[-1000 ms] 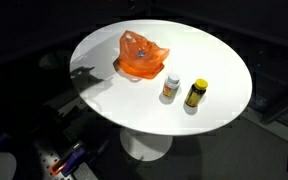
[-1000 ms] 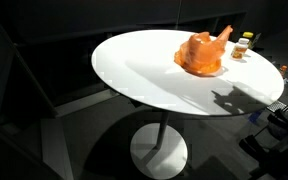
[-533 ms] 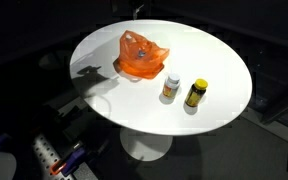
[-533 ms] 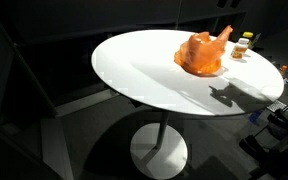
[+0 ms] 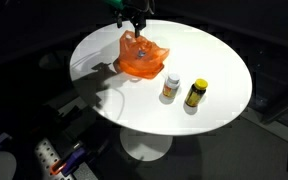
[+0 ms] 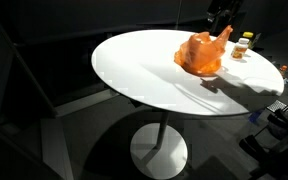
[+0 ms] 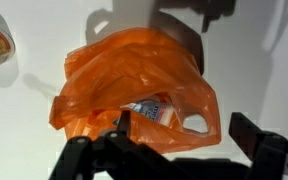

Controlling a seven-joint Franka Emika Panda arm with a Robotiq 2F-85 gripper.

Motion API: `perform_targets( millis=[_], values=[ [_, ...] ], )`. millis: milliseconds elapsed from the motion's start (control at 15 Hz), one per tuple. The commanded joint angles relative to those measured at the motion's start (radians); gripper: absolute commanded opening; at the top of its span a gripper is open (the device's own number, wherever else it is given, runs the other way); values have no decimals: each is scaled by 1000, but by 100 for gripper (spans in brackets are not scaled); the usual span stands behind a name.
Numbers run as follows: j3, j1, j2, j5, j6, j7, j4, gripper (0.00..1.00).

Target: Remove the white bottle from the plastic

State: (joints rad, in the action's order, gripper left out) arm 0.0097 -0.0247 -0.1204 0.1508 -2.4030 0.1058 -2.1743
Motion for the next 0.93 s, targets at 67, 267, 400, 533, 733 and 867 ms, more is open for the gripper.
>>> perform_targets(
  millis=[67, 267, 400, 533, 733, 867],
  values=[
    [12, 14, -48, 36, -35, 10, 19, 100],
    [15, 18, -70, 57, -67, 14, 18, 100],
    [18, 21, -84, 71, -73, 14, 18, 100],
    [19, 21, -94, 82, -71, 2, 16, 100],
    [14, 18, -109, 75, -87, -29, 17, 100],
    [12, 19, -122, 68, -110, -38, 24, 100]
  ],
)
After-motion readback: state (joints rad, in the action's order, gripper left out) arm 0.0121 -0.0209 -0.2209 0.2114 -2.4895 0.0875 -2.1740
